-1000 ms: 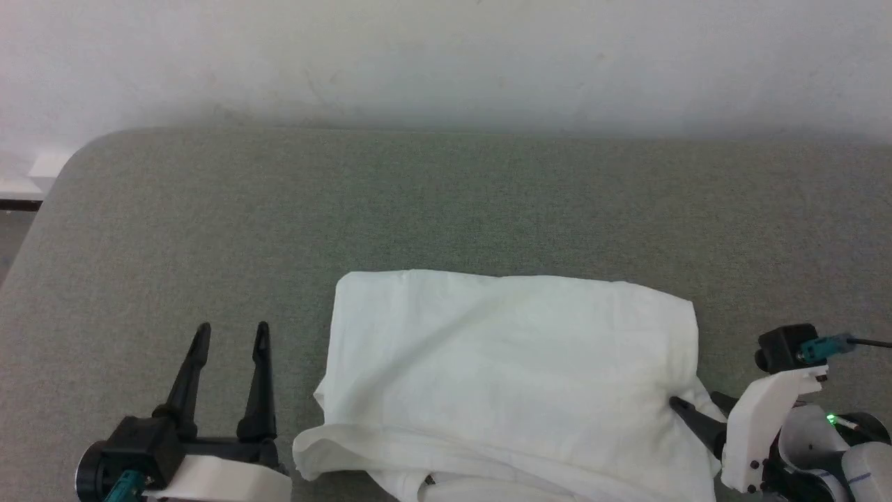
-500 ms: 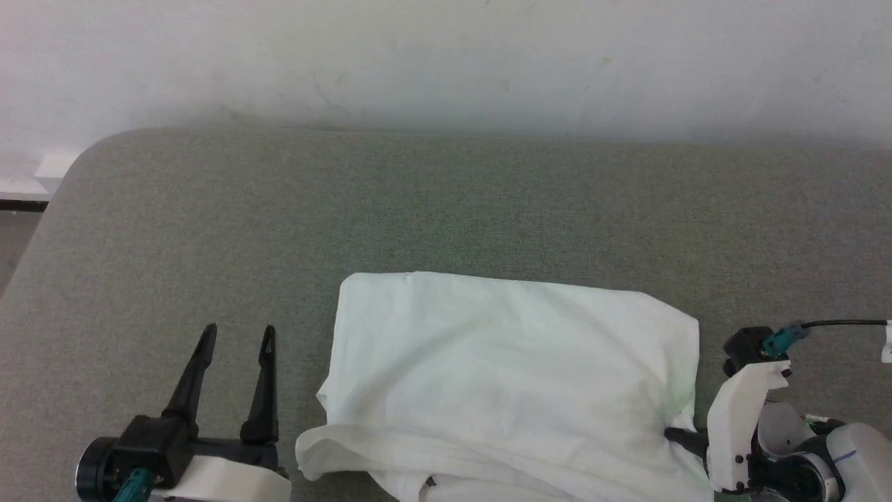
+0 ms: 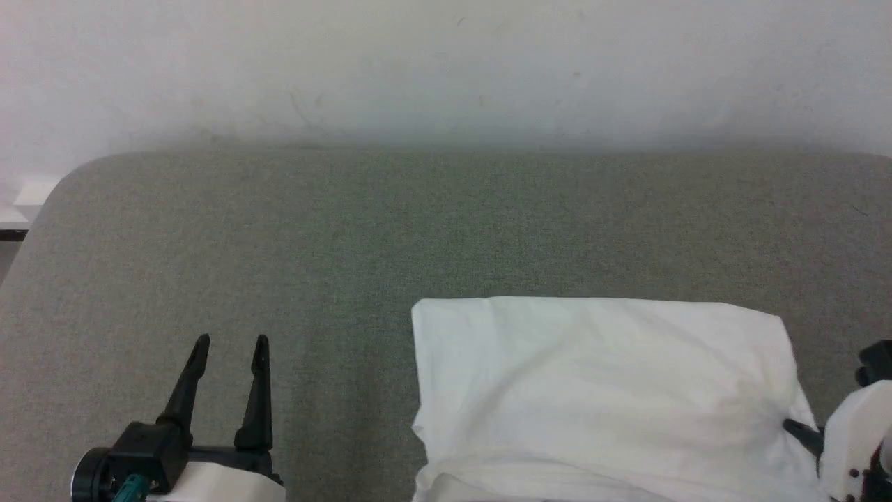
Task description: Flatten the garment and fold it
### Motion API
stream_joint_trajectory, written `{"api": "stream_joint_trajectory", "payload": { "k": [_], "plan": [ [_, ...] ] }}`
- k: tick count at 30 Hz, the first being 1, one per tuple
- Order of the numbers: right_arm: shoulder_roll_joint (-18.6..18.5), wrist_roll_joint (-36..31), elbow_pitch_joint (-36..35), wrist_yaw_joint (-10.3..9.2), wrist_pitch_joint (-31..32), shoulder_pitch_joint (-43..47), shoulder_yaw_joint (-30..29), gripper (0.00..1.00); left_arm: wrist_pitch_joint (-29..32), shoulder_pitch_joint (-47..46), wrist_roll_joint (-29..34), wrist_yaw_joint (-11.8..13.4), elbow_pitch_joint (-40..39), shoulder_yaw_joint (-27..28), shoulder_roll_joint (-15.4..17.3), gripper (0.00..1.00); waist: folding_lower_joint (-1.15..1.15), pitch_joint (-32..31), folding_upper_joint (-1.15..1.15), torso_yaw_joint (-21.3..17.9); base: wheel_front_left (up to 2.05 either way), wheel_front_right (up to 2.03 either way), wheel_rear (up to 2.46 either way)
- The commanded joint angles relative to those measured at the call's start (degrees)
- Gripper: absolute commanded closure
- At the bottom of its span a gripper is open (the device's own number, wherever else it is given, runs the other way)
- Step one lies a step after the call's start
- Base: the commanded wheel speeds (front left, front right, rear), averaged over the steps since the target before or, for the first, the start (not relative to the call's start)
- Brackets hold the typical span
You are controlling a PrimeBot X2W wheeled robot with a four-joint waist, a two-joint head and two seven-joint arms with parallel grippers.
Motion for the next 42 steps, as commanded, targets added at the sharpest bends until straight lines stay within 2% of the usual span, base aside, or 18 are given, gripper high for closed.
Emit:
{"api": "stream_joint_trajectory", "payload": {
  "k": [1, 5, 8, 12, 17, 20, 24, 28, 29, 30, 33, 37, 42],
  "plan": [
    [-0.6, -0.8, 0.0, -0.06, -0.4, 0.9, -1.4, 1.0, -0.3, 0.6, 0.3, -0.5, 0.3, 0.2, -0.3, 0.0, -0.01, 0.0, 0.0, -0.2, 0.0, 0.0, 0.0],
    [-1.0, -1.6, -0.7, -0.06, -0.1, 2.3, -4.7, 1.0, -0.3, 0.8, 0.3, -0.7, 0.6, 0.5, -0.6, 0.0, -0.01, -0.3, 0.0, -0.6, 0.0, 0.0, 0.0],
    [1.2, 1.0, -3.6, -0.06, 1.7, 1.8, -4.2, 1.0, -0.3, 0.7, 0.3, -0.9, 1.0, 0.4, -0.8, 0.0, -0.01, -0.7, 0.0, -0.8, 0.0, 0.0, 0.0],
    [5.5, 6.8, -9.3, -0.06, 4.9, 0.0, -1.0, 1.0, -0.3, 0.5, 0.5, -1.3, 1.4, 0.0, -1.0, 0.0, -0.01, -1.3, 0.0, -0.8, 0.0, 0.0, 0.0],
    [11.0, 12.5, -14.1, -0.06, 6.8, -2.7, 6.2, 1.0, -0.3, 0.0, 0.4, -1.7, 1.8, -0.5, -1.1, 0.0, -0.01, -1.3, 0.0, -0.4, 0.0, 0.0, 0.0],
    [15.0, 14.2, -12.5, -0.06, 5.6, -5.1, 10.6, 1.0, -0.3, -0.7, 0.4, -1.9, 2.1, -0.7, -1.2, 0.0, -0.01, -0.9, 0.0, 0.3, 0.0, 0.0, 0.0],
    [18.7, 14.1, -7.1, -0.06, 2.5, -7.9, 16.9, 1.0, -0.3, -2.1, 0.5, -2.2, 2.6, -1.6, -1.5, 0.0, -0.01, -0.2, 0.0, 1.9, 0.0, 0.0, 0.0],
    [20.6, 14.6, -2.0, -0.06, -2.9, -10.2, 21.5, 0.98, -0.3, -3.1, 0.5, -2.3, 2.9, -1.7, -1.7, 0.0, -0.01, 0.6, 0.0, 3.2, 0.0, 0.0, 0.0],
    [20.8, 14.1, -0.7, -0.06, -4.5, -10.8, 22.6, 0.6, -0.3, -3.2, 0.5, -2.3, 2.9, -1.7, -1.8, 0.0, -0.01, 0.8, 0.0, 3.3, 0.0, 0.0, 0.0],
    [20.9, 13.5, 0.3, -0.06, -6.6, -11.6, 23.6, 0.0, -0.3, -3.2, 0.5, -2.4, 2.9, -1.6, -1.9, 0.0, -0.01, 1.0, 0.0, 3.4, 0.0, 0.0, 0.0],
    [20.8, 12.5, 2.5, -0.06, -11.8, -13.5, 26.7, 0.0, -0.3, -3.4, 0.5, -2.4, 3.2, -1.3, -2.1, 0.0, -0.01, 1.4, 0.0, 3.4, 0.0, 0.0, 0.0],
    [18.4, 11.2, 0.9, -0.06, -19.6, -15.9, 30.5, 0.0, -0.3, -3.2, 0.7, -2.4, 3.6, -0.9, -2.3, 0.0, -0.01, 1.3, 0.0, 2.6, 0.0, 0.0, 0.0],
    [13.9, 3.7, -3.0, -0.06, -32.7, -16.0, 31.0, 0.0, -0.3, -3.0, 1.3, -2.4, 4.4, -0.9, -2.4, 0.0, -0.01, 0.0, 0.0, 1.2, 0.0, 0.0, 0.0]
  ]
}}
